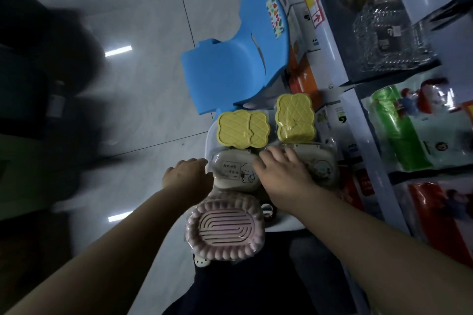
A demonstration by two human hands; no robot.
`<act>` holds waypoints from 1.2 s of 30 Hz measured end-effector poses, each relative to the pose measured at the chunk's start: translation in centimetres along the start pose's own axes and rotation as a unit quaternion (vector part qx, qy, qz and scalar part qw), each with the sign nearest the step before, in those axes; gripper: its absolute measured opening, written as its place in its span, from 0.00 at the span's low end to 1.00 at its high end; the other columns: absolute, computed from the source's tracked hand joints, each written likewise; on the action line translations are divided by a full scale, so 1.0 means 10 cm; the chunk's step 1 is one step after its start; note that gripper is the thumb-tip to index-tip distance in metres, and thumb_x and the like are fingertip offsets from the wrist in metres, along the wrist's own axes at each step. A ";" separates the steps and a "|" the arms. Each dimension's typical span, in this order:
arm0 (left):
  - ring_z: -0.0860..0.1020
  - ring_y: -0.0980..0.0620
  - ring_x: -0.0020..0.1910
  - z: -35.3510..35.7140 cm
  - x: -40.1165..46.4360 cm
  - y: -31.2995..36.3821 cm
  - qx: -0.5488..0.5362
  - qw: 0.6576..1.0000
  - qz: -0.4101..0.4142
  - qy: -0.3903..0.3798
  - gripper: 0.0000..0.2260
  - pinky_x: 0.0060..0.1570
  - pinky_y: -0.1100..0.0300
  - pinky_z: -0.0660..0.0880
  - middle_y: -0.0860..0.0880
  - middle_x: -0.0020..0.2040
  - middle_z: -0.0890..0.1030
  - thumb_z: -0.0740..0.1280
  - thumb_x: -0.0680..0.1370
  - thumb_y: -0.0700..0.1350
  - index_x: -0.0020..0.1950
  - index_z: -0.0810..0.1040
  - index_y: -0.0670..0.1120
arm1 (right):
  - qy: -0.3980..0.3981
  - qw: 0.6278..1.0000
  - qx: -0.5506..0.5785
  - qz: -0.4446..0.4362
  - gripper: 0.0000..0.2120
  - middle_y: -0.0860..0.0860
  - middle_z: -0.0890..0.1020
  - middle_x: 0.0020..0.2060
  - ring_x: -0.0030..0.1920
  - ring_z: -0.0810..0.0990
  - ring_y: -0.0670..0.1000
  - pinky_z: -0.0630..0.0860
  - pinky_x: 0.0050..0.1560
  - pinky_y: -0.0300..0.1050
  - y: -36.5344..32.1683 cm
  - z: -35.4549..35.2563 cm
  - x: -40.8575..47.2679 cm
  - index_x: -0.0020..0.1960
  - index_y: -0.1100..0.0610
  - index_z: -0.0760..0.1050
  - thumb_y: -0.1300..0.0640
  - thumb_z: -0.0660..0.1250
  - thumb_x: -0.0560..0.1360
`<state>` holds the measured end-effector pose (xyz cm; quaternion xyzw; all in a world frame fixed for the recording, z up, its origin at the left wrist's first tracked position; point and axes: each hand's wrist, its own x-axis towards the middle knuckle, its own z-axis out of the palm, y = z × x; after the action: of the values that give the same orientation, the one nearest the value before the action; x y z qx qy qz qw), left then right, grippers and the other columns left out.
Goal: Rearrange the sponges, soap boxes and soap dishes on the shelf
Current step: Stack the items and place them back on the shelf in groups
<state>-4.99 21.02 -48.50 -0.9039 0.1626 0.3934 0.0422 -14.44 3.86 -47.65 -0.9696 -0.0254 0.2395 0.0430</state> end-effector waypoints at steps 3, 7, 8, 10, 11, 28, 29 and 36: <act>0.77 0.47 0.59 0.07 0.14 -0.02 -0.086 0.995 -0.029 -0.031 0.19 0.55 0.54 0.74 0.48 0.62 0.78 0.57 0.80 0.54 0.68 0.71 0.49 | -0.037 0.997 -0.064 -0.022 0.23 0.62 0.80 0.51 0.58 0.75 0.63 0.65 0.67 0.59 -0.04 -0.02 0.20 0.58 0.65 0.74 0.58 0.71 0.66; 0.76 0.47 0.58 0.10 0.23 0.00 -0.161 0.985 -0.035 -0.059 0.19 0.51 0.57 0.72 0.46 0.62 0.78 0.58 0.80 0.54 0.66 0.72 0.46 | -0.167 0.978 -0.128 -0.007 0.30 0.63 0.73 0.63 0.67 0.66 0.64 0.53 0.72 0.59 -0.09 0.04 0.37 0.69 0.63 0.57 0.56 0.65 0.72; 0.76 0.47 0.59 0.10 0.24 0.00 -0.176 0.982 -0.036 -0.063 0.19 0.51 0.58 0.71 0.45 0.62 0.78 0.59 0.80 0.53 0.67 0.72 0.45 | -0.175 0.976 -0.132 0.000 0.32 0.63 0.73 0.64 0.67 0.66 0.64 0.52 0.72 0.60 -0.10 0.04 0.38 0.70 0.62 0.56 0.55 0.66 0.72; 0.76 0.47 0.59 0.10 0.25 0.01 -0.201 0.977 -0.039 -0.068 0.19 0.53 0.57 0.71 0.45 0.62 0.78 0.60 0.79 0.52 0.67 0.72 0.45 | -0.172 0.977 -0.127 0.011 0.34 0.63 0.73 0.64 0.67 0.66 0.63 0.52 0.71 0.60 -0.13 0.08 0.40 0.71 0.63 0.55 0.55 0.67 0.71; 0.75 0.47 0.59 0.11 0.25 0.00 -0.210 0.975 -0.038 -0.068 0.19 0.54 0.57 0.71 0.45 0.62 0.78 0.61 0.79 0.52 0.67 0.72 0.45 | -0.166 0.978 -0.124 0.009 0.35 0.63 0.73 0.63 0.67 0.66 0.63 0.52 0.71 0.59 -0.13 0.09 0.39 0.71 0.63 0.54 0.56 0.67 0.71; 0.78 0.50 0.51 0.07 0.26 -0.19 -0.362 0.930 -0.058 -0.032 0.23 0.44 0.60 0.73 0.47 0.60 0.80 0.66 0.77 0.54 0.69 0.71 0.49 | -0.071 0.997 -0.040 -0.018 0.38 0.56 0.77 0.57 0.62 0.70 0.59 0.51 0.71 0.57 -0.03 0.15 0.35 0.75 0.57 0.49 0.49 0.66 0.73; 0.78 0.50 0.50 0.05 0.25 -0.19 -0.366 0.928 -0.061 -0.028 0.23 0.43 0.59 0.73 0.46 0.58 0.81 0.67 0.76 0.55 0.68 0.72 0.49 | -0.075 0.997 -0.030 -0.018 0.38 0.56 0.77 0.58 0.62 0.70 0.58 0.52 0.71 0.56 -0.03 0.13 0.34 0.75 0.57 0.49 0.48 0.66 0.73; 0.78 0.50 0.51 0.01 0.17 -0.20 -0.425 0.904 -0.047 -0.019 0.21 0.52 0.57 0.75 0.46 0.58 0.81 0.67 0.76 0.54 0.65 0.75 0.47 | -0.060 0.998 -0.012 -0.007 0.38 0.54 0.77 0.60 0.62 0.71 0.57 0.55 0.69 0.54 0.03 0.07 0.31 0.74 0.55 0.50 0.46 0.66 0.73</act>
<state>-3.39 22.47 -49.90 -0.8349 -0.0634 0.4398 -0.3248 -11.97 3.78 -49.72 -0.9537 -0.0373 0.2968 0.0311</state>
